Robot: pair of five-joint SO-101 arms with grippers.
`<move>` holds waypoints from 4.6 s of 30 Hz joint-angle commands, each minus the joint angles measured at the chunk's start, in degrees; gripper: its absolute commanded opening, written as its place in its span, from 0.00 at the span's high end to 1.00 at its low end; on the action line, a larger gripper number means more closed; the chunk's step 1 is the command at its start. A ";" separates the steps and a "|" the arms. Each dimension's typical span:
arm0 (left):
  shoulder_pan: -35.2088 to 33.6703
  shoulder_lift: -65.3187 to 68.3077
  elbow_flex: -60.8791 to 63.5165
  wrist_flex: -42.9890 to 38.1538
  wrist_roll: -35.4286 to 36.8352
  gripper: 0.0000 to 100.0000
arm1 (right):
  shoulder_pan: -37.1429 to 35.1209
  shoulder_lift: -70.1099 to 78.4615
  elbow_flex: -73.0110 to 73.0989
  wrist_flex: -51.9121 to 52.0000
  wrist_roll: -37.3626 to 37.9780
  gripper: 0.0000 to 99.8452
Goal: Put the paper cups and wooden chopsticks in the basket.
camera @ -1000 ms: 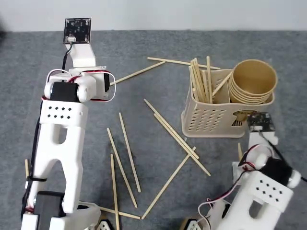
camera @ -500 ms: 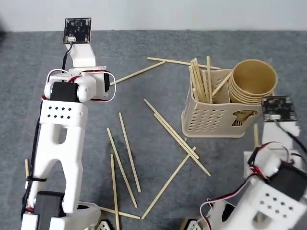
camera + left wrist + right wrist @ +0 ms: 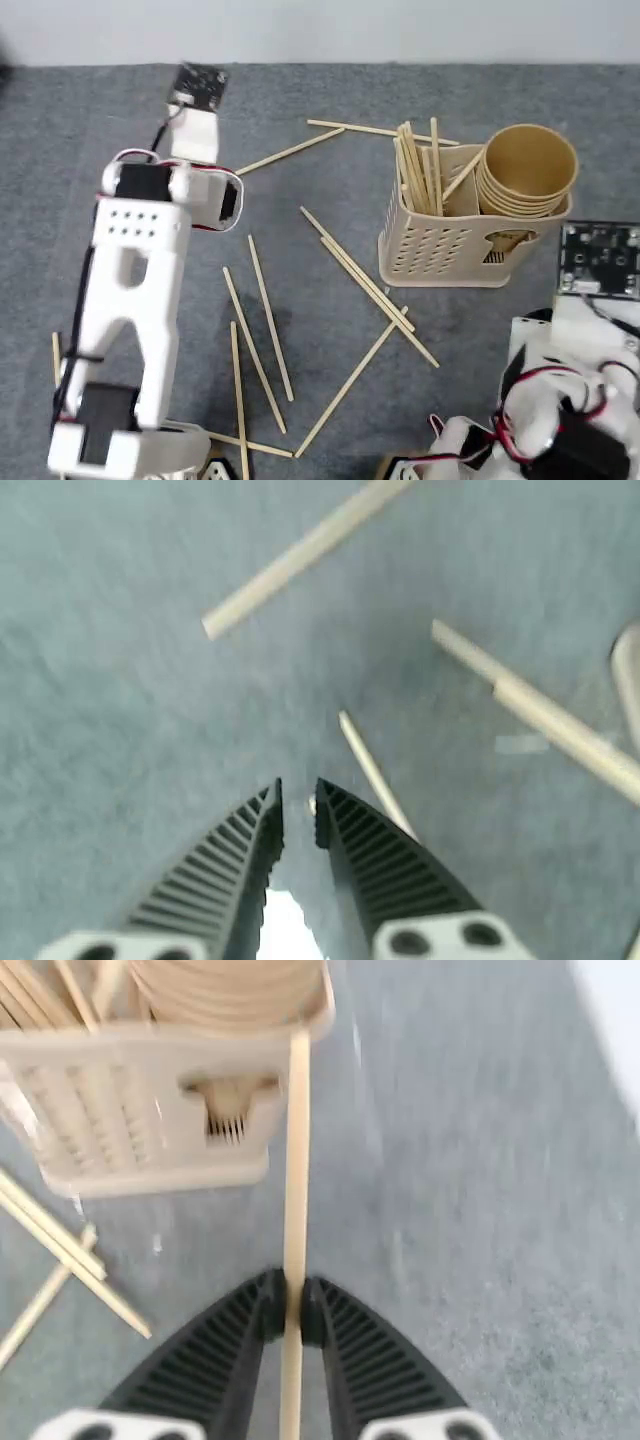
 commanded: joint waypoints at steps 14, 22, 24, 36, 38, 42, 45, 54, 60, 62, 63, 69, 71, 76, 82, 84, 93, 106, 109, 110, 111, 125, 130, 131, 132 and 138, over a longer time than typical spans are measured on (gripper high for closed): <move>1.49 18.64 -7.60 9.85 -1.58 0.79 | -1.98 -1.27 5.89 -0.48 -0.70 0.99; 4.13 31.91 -7.87 -2.64 2.20 0.79 | -1.98 -1.27 5.89 -0.22 -0.70 0.99; 4.84 34.29 -7.87 -5.54 3.25 0.79 | -1.98 -1.27 5.89 -0.31 -0.70 0.99; 7.30 43.25 -16.22 -0.26 4.84 0.99 | -1.98 -1.27 5.89 -0.40 -0.53 0.99; 7.30 45.19 -19.38 1.85 4.84 0.99 | -1.89 -1.27 5.89 -0.40 -0.53 0.99; 7.30 48.70 -25.27 5.71 4.84 0.99 | -1.80 -1.27 5.89 -0.31 -0.44 0.99; 7.82 49.49 -30.55 9.67 4.75 0.99 | -1.80 -1.27 5.89 -0.40 -0.35 0.99; 7.38 48.00 -47.69 17.41 4.75 0.99 | -1.98 -0.75 -1.32 -0.48 -0.62 0.99; 7.91 40.26 -48.31 17.41 4.75 0.99 | -1.98 -0.66 -3.34 -7.69 -2.20 0.99; 7.47 36.40 -48.40 17.32 4.75 0.99 | -2.07 -0.66 -3.25 -11.56 -4.40 0.99; 7.47 34.37 -48.40 17.32 4.75 0.99 | -2.24 -0.66 -3.25 -13.58 -5.27 0.99; 7.38 21.19 -48.40 15.91 3.69 0.99 | -11.91 -0.66 -3.25 -24.84 -12.66 0.99; 7.30 17.23 -48.40 14.95 3.60 0.99 | -14.99 -0.66 -3.25 -29.05 -14.33 0.99; 2.90 9.41 -48.40 11.25 3.60 0.99 | -22.11 -0.22 -2.46 -42.59 -19.16 0.99; -1.67 5.71 -47.96 9.49 3.60 0.99 | -27.12 5.67 2.46 -61.05 -21.36 0.99; -2.29 5.80 -47.87 10.11 3.60 0.99 | -27.74 8.13 4.57 -67.65 -21.80 0.99; -2.81 5.80 -47.87 11.08 3.52 0.99 | -27.74 13.93 18.99 -95.16 -21.71 0.99; -0.88 5.45 -48.31 8.44 3.69 0.99 | -27.56 13.32 36.57 -105.45 -21.71 0.79; 0.70 5.45 -48.31 5.27 3.96 0.99 | -27.38 10.86 35.78 -105.45 -21.71 0.80; 1.41 5.36 -48.40 3.60 4.04 0.99 | -27.38 9.54 35.78 -105.27 -21.63 0.82; 2.02 5.36 -48.40 1.67 4.04 0.99 | -27.38 7.87 35.78 -104.22 -21.45 0.85; 15.82 5.45 -54.73 -17.49 4.40 0.99 | -19.47 -18.68 37.80 -57.54 -21.71 0.99; 21.36 5.98 -59.38 -20.31 10.29 0.99 | -14.55 -22.11 43.16 -53.76 -21.80 0.99; 22.33 5.98 -59.47 -21.01 10.73 0.99 | -13.67 -22.55 44.66 -53.93 -21.80 0.99; 23.38 6.07 -59.21 -21.63 10.81 0.99 | -12.79 -22.99 46.15 -53.93 -21.80 0.99; 27.52 6.07 -52.18 -28.75 10.90 0.99 | -6.99 -26.15 53.45 -53.93 -21.89 0.99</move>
